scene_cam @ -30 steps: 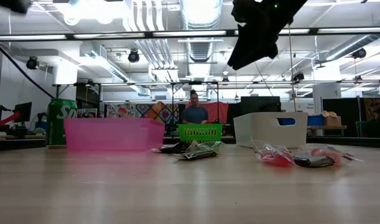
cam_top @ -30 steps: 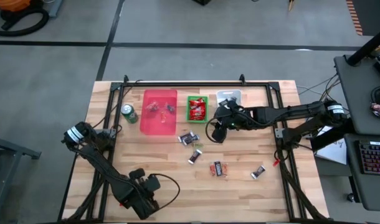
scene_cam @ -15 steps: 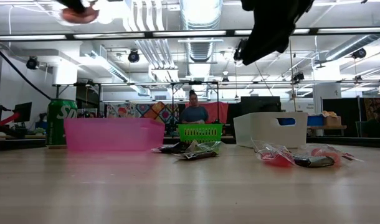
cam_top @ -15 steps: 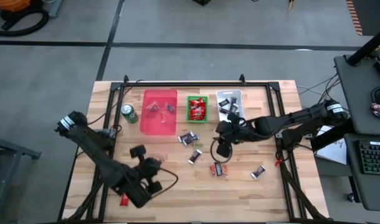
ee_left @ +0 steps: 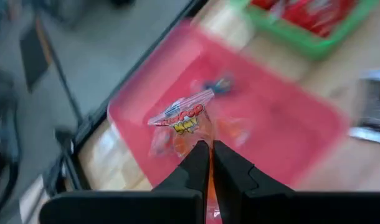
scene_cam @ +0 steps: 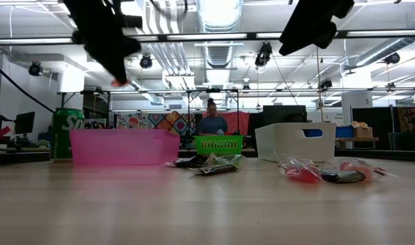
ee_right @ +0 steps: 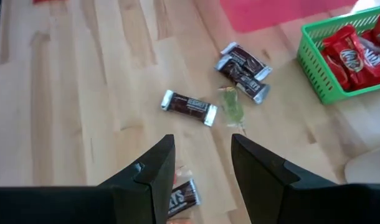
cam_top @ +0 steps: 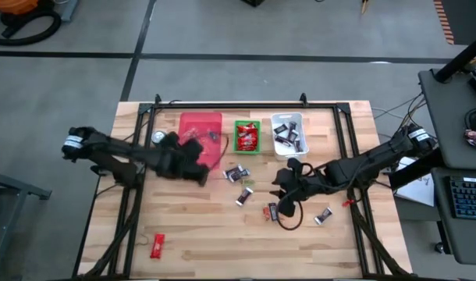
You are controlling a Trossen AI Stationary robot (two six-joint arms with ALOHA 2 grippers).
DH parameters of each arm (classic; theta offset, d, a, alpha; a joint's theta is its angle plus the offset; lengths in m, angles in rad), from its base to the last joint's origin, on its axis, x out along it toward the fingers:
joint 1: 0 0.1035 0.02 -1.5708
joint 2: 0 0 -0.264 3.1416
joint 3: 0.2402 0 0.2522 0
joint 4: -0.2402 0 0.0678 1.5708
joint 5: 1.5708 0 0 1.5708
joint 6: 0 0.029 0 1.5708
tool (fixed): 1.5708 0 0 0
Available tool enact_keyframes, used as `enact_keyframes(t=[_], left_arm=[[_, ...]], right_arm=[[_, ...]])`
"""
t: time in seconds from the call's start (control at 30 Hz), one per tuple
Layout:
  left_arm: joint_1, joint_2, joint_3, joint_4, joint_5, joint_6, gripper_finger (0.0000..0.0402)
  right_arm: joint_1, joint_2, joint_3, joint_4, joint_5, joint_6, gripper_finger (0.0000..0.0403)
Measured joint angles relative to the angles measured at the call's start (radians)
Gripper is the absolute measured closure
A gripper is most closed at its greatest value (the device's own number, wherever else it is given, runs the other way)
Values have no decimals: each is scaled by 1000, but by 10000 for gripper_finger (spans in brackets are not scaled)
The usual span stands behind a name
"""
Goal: Sort candy
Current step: Put the orange gummy into the red bin, then put the brown chocolate into the white bin
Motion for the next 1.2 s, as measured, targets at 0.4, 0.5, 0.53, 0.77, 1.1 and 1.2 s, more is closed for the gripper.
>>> enact_keyframes(t=[0.4, 0.5, 0.53, 0.77, 1.1, 1.2], left_arm=[[310, 57, -43, 135, 58, 231, 401], [313, 62, -43, 177, 75, 281, 400], [313, 63, -43, 186, 76, 291, 396], [313, 63, -43, 202, 97, 324, 322], [210, 63, -43, 321, 104, 321, 240], [139, 63, -43, 394, 167, 367, 235]], right_arm=[[8, 1, -2, -2, 1, 92, 255], [8, 1, -2, -3, 1, 104, 255], [8, 1, -2, -4, 1, 107, 255], [7, 1, -2, -4, 0, 165, 255], [12, 39, -37, -3, 1, 148, 255], [26, 69, -57, -6, -1, 59, 255]])
